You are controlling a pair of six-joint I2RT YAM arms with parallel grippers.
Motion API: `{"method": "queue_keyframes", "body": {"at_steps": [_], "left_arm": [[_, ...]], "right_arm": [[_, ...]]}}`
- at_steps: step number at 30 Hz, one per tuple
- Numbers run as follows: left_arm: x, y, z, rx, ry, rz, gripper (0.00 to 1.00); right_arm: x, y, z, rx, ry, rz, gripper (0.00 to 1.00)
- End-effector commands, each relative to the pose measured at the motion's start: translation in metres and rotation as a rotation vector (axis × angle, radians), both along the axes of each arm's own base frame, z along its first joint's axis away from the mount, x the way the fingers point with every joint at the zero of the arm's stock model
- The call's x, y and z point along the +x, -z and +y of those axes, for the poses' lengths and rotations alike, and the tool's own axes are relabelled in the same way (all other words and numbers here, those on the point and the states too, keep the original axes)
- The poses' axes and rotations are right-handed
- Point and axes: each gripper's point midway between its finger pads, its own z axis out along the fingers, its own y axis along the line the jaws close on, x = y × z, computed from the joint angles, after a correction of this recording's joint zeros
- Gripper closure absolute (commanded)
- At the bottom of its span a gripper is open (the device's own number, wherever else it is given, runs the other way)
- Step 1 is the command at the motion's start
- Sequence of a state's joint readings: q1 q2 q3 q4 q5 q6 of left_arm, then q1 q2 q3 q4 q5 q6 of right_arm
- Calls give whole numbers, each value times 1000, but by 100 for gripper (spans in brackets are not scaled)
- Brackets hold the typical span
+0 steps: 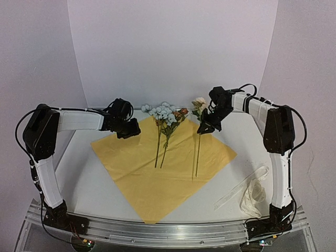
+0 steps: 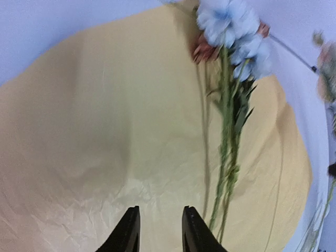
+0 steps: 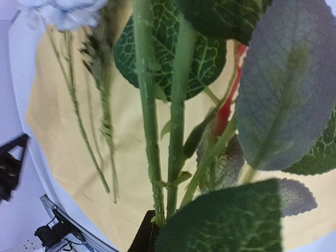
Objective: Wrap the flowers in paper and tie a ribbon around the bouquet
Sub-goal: Place the fake flower on the flattened wrapping paper.
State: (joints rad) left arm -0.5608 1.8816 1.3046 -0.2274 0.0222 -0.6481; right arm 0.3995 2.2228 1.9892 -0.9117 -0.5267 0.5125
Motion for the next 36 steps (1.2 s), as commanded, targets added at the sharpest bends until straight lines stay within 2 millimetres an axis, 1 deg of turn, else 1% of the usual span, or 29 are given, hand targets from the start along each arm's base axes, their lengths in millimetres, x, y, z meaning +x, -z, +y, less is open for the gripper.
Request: {"method": "queue_keyframes", "body": {"at_steps": [1,3,7,9,11,13,15,17,18,20,22,26,30,34,36], "left_arm": [[-29,33,-20,-52,98,108,76],[-37,48,-17,-37,103,147,78],[-47,64,-14,-26,111,189,81],[-50,69,-13,-28,114,203,81],[-52,73,-13,-24,117,218,82],[-54,77,-12,-17,119,229,82],[-55,79,-11,-10,118,234,82],[-55,82,-11,-5,122,241,82],[-55,83,-12,-6,124,244,82],[-55,85,-14,-8,129,251,83],[-54,87,-15,-10,129,256,83],[-55,92,-17,-15,136,270,83],[-57,96,-17,-19,138,282,83],[-59,98,-18,-30,136,290,84],[-59,97,-18,-36,133,289,84]], "right_arm": [[57,-6,53,89,-14,-190,100],[78,-4,71,124,-9,-264,100],[102,11,96,135,-5,-335,100],[114,16,105,157,8,-379,100],[127,15,112,176,17,-450,100],[133,14,116,173,17,-483,100],[135,19,119,172,21,-478,100],[136,25,117,166,51,-455,100],[135,27,116,164,57,-444,100],[128,37,113,144,69,-414,100],[123,41,113,136,80,-391,100],[118,36,119,155,100,-369,100],[120,31,123,184,154,-350,100],[117,29,128,189,174,-333,100],[116,31,126,183,201,-320,100]]}}
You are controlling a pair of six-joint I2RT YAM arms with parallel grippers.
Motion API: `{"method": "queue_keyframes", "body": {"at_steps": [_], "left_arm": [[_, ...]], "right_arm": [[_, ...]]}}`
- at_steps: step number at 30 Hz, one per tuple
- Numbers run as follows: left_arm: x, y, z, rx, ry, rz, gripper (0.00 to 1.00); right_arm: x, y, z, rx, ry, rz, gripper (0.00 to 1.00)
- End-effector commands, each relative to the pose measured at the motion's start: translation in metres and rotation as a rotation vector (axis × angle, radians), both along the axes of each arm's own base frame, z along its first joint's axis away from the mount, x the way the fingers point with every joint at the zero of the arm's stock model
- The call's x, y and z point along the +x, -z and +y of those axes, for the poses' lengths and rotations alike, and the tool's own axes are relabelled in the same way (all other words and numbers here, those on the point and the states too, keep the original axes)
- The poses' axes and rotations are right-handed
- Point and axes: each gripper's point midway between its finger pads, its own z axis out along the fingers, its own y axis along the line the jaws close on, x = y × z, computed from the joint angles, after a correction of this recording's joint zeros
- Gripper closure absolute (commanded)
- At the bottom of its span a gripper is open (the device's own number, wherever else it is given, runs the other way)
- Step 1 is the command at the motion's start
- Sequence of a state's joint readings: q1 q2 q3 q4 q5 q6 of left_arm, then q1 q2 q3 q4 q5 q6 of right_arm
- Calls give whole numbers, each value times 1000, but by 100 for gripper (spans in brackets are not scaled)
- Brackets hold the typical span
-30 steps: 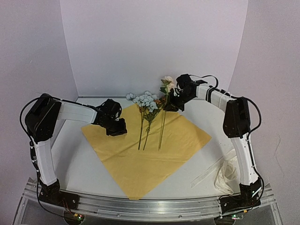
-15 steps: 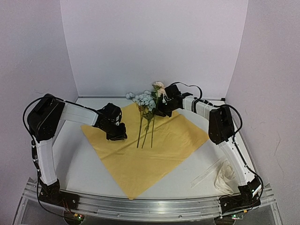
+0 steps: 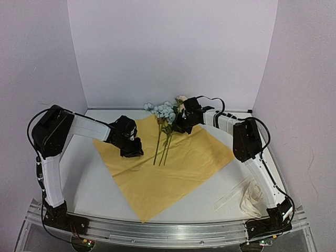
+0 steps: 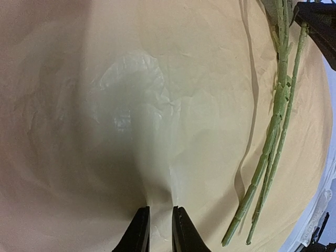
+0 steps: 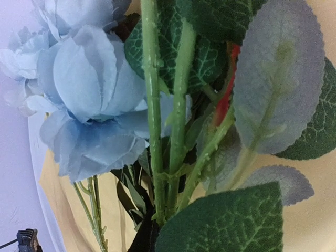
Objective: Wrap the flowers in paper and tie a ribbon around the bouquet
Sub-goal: Place the fake flower on the flattened wrapping paper.
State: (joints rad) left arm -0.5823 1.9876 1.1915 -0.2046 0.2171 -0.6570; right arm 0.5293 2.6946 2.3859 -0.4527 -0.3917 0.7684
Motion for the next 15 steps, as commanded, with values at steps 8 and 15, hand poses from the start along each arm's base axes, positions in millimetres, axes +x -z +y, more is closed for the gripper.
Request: {"method": "queue_keyframes", "body": {"at_steps": [8,15], "left_arm": [[-5,10,-1,-10,-9,34,85],[-6,10,-3,-24,-11,36,85]], "right_arm": [[-4,-57,15,77,32,-33,100],[-23,-51,24,66,-53,5,94]]}}
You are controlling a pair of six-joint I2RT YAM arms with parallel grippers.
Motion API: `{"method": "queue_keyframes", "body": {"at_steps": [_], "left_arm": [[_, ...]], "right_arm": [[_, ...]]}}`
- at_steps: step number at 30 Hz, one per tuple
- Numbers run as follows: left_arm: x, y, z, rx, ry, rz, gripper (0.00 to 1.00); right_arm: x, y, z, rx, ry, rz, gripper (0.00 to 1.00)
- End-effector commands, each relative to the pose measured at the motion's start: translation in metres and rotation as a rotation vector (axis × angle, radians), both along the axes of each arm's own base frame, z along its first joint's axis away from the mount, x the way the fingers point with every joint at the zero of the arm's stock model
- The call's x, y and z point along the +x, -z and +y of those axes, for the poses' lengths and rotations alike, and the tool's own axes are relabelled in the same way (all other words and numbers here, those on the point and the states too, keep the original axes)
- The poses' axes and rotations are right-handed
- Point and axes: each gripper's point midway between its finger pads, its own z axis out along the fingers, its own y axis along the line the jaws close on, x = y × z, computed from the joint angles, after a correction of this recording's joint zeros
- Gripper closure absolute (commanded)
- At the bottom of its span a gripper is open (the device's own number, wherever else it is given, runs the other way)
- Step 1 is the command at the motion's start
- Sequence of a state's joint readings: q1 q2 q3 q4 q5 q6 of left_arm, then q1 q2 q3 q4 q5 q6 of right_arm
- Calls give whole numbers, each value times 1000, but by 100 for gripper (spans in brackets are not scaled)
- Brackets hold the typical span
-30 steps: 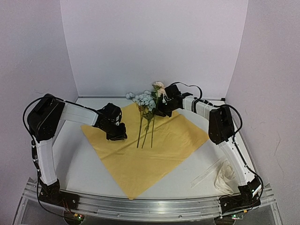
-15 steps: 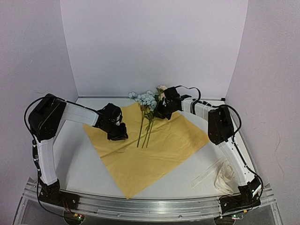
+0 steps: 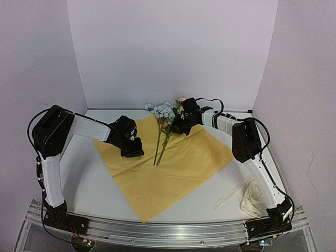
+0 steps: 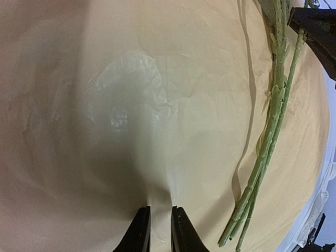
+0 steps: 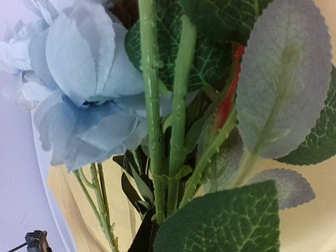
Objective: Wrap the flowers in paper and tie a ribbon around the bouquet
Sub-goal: Place the fake flower on the flattened wrapping paper, then pick up the bottom corner of the flattened wrapping paper from the center of the board.
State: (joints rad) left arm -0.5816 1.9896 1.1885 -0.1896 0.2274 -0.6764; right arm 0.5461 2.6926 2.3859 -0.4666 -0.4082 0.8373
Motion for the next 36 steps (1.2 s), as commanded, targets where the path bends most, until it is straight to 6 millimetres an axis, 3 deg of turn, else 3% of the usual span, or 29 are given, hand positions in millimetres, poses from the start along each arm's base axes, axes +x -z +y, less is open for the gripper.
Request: {"method": "queue_keyframes", "body": {"at_steps": [1,6,8,13,16,22,27,31,34,36], "left_arm": [[-7,10,-1,-5,1,30,85],[-6,4,1,1,-4,18,85],[-4,0,0,-3,-7,8,85],[1,-16,-2,-18,-11,-24,85],[3,-29,-3,-32,-12,-45,83],[0,-63,1,-69,-35,-90,73],[-13,-82,20,-71,-110,-92,64],[-32,-81,41,-70,-168,-72,60],[-44,-77,55,-55,-193,-68,59],[-51,-73,68,-41,-212,-64,58]], "right_arm": [[-15,-52,13,28,-80,-51,89],[-28,-58,8,4,-124,-32,61],[-35,-70,6,4,-147,-32,51],[-64,-95,-8,-39,-210,9,21],[-84,-105,-22,-84,-236,44,9],[-133,-120,-53,-170,-319,60,2],[-195,-131,-66,-277,-505,-39,2],[-255,-128,-56,-323,-707,-132,2],[-316,-105,-41,-408,-947,-245,3],[-346,-92,-30,-453,-1092,-350,3]]}}
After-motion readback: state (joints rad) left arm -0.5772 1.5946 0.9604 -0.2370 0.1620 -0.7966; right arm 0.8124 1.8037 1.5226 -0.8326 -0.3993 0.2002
